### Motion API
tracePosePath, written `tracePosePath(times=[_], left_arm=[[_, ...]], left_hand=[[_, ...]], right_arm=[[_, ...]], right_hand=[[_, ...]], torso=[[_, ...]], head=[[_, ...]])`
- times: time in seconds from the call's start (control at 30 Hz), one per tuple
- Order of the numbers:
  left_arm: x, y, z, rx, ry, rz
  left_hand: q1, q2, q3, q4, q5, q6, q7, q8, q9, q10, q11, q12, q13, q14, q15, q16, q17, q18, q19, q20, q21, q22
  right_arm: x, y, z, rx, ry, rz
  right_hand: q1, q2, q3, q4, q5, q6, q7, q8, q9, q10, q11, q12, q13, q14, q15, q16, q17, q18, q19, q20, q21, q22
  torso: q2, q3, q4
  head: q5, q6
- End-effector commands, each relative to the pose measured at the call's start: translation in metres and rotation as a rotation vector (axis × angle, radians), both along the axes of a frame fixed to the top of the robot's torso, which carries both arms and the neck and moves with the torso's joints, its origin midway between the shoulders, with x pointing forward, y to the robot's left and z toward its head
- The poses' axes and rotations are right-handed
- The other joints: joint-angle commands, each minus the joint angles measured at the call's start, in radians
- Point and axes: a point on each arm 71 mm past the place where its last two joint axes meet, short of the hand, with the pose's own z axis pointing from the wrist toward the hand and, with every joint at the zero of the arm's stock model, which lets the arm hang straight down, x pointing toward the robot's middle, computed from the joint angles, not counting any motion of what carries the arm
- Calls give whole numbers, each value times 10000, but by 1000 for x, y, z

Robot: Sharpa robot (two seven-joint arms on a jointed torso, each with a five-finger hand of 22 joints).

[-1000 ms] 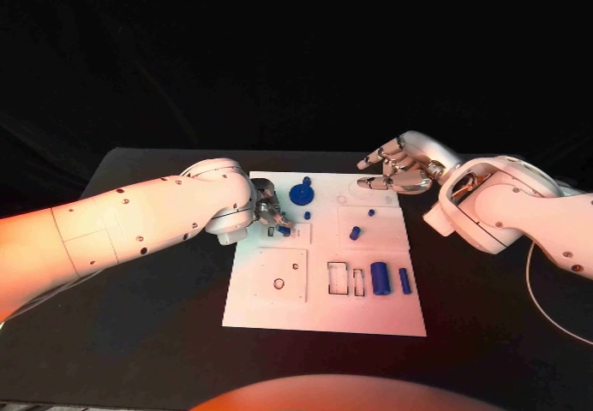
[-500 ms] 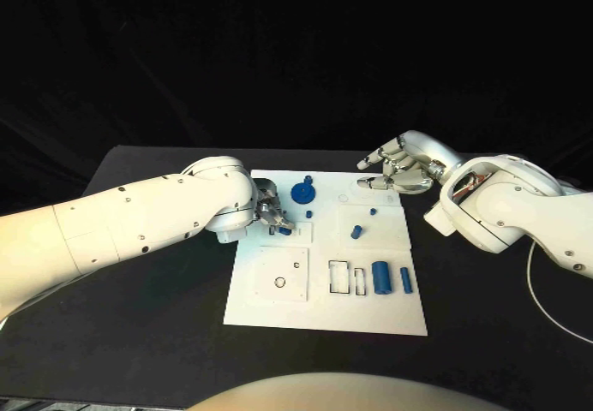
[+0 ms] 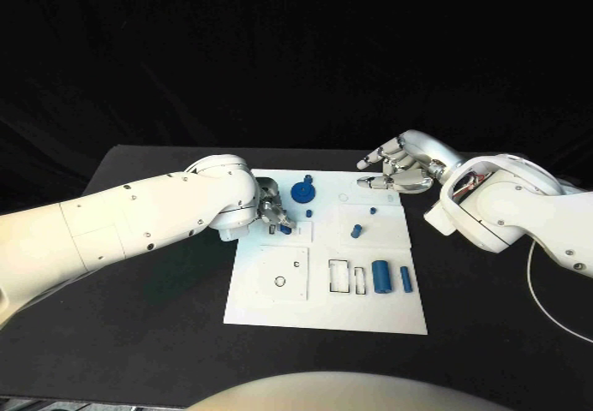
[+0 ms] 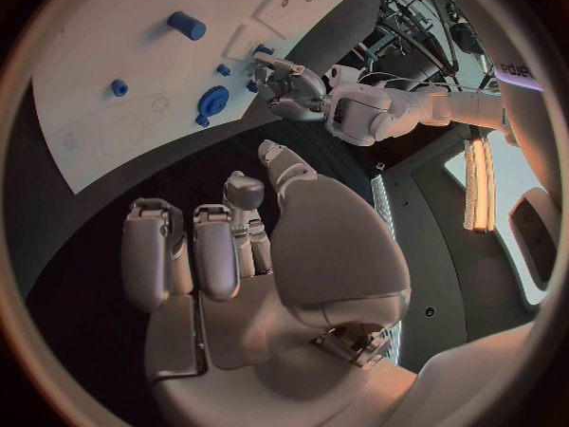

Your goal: Assemble the parts on the task board

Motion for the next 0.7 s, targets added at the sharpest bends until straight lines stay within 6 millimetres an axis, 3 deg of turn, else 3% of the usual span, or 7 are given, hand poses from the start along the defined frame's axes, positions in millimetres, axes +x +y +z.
tracePosePath(times=[0.03, 0.53, 0.7], left_arm=[[-3, 2, -10, 698, 645, 101], [1, 3, -14, 1080, 896, 232], [2, 4, -14, 1184, 935, 312]], left_hand=[[-352, -57, 648, -716, 4, 204, -182, 81, 46, 72, -35, 106, 67, 1038, -70, 31, 2631, -96, 411, -64, 65, 1381], [-1096, -65, -341, -296, 2, 525, -314, 212, 141, 194, -150, 262, 245, 1038, -180, 31, 2631, -138, 503, -174, 161, 1568], [-1495, 9, -703, 21, -1, 547, -310, 229, 163, 182, -148, 223, 201, 1038, -185, 31, 2631, -157, 543, -182, 203, 1647]], right_arm=[[-1, 2, 0, -15, 14, 176], [-2, 2, 0, 17, 22, 182], [-2, 1, 0, -11, 76, 146]], right_hand=[[-112, -9, -4, 69, 58, 94, -2, 28, 11, -10, 5, -55, -10, 542, -3, -36, 263, 55, -70, -10, -63, -12], [-196, -34, -57, 137, 49, 84, -4, 21, 9, -19, 7, -74, -38, 540, -2, -55, 246, 63, -88, -10, -85, -50], [-312, -20, -114, 248, 78, 77, -8, 17, 10, -9, 7, -48, -40, 544, -2, -59, 252, 62, -81, -10, -89, -48]], torso=[[-3, 7, -5], [-1, 3, -1], [-7, -5, -11]], head=[[14, -6], [-33, -12], [-36, -17]])
